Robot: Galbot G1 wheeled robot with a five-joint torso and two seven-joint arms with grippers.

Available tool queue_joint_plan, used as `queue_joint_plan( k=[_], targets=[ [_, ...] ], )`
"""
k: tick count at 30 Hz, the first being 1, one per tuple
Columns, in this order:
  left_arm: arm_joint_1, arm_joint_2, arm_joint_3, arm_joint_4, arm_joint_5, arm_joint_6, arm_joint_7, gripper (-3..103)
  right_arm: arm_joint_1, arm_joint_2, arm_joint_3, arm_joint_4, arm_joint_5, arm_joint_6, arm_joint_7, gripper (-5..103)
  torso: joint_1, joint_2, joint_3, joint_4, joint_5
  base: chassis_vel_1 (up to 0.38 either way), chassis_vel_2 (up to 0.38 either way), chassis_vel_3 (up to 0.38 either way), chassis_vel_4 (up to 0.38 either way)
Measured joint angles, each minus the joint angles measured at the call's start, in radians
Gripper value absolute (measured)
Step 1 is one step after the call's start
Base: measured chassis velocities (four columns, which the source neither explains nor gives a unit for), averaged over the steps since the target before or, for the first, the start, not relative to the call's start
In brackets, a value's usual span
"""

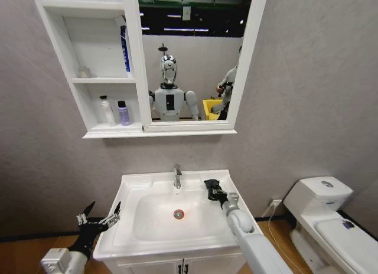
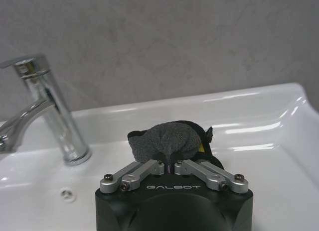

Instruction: Move facial cleanser and shampoo from washbasin to cabinet, then wipe washbasin with towel.

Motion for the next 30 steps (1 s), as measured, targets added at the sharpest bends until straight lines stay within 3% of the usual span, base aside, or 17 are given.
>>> queue_joint_plan(
  k=[8, 22, 30],
  targets=[
    [0.0, 0.0, 0.0, 0.0, 0.0, 0.0, 0.0, 100, -0.026, 0.023, -0.068, -0.075, -0.018, 0.001, 0.058, 3, 0.0, 0.0, 0.0, -0.0004, 0.0, 0.0, 0.0, 0.0, 0.0],
    [0.0, 0.0, 0.0, 0.0, 0.0, 0.0, 0.0, 100, 0.051, 0.092, -0.051, -0.285, -0.055, 0.029, 0.021, 3, 0.0, 0.0, 0.0, 0.0, -0.0008, 0.0, 0.0, 0.0, 0.0],
    [0.0, 0.0, 0.0, 0.0, 0.0, 0.0, 0.0, 100, 0.087, 0.133, -0.086, -0.34, -0.019, 0.014, 0.021, 3, 0.0, 0.0, 0.0, -0.0004, 0.0, 0.0, 0.0, 0.0, 0.0]
  ],
)
